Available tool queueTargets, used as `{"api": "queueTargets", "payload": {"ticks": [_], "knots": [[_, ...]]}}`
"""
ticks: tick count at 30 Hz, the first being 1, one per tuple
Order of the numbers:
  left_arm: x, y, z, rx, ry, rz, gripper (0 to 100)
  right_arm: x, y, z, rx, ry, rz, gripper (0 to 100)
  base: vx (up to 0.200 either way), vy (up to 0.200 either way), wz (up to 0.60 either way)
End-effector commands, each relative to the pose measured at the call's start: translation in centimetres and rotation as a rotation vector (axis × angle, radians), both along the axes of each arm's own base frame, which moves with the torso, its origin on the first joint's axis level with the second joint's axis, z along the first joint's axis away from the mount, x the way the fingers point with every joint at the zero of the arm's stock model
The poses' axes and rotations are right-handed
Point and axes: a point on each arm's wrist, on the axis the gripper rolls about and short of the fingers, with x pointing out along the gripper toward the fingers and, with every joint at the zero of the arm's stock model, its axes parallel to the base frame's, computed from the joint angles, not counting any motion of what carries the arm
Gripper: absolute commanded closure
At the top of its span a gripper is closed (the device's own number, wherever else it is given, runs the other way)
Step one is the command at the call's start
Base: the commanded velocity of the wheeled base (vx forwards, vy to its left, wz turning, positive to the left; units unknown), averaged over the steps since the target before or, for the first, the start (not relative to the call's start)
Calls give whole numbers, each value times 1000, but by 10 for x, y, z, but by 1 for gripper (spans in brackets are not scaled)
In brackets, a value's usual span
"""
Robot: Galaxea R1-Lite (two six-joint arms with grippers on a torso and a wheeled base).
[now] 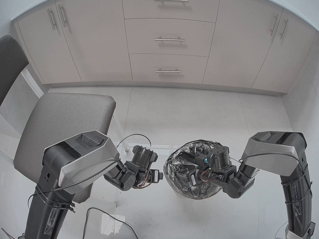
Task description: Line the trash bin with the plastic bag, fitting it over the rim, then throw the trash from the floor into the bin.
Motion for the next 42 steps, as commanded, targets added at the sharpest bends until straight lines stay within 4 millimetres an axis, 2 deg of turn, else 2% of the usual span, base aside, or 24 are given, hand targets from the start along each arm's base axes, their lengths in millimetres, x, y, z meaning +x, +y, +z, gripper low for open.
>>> {"api": "queueTargets", "payload": {"ticks": [1,10,16,26,28,30,31,33,34,37,40,42], "knots": [[0,0,-1,2,1,0,0,8,-3,-25,-19,31,-17,0,0,0,0],[0,0,-1,3,2,-1,0,32,-17,-22,-45,94,-80,0,0,0,0],[0,0,-1,4,1,0,0,47,-19,-18,-70,150,-97,0,0,0,0],[0,0,-1,4,1,0,0,55,-16,-15,-81,174,-95,0,0,0,0],[0,0,-1,3,0,1,0,51,-15,-12,-81,176,-92,0,0,0,0],[0,0,0,-1,0,5,0,43,-15,0,-77,167,-86,0,0,0,0],[-1,0,0,-2,2,7,0,36,-15,13,-68,151,-78,0,0,0,0],[-1,1,1,-3,2,8,0,28,-12,21,-64,138,-66,0,0,0,0],[-3,1,2,-13,-2,11,0,17,-10,35,-50,107,-51,0,0,0,0],[-5,3,7,-35,-18,16,0,-7,-13,62,-10,64,-56,0,0,0,0],[-12,1,19,-43,-28,5,0,-26,-18,87,28,36,-63,0,0,0,0],[-24,-2,38,-60,-45,-13,0,-39,-24,106,50,13,-64,0,0,0,0]]}}
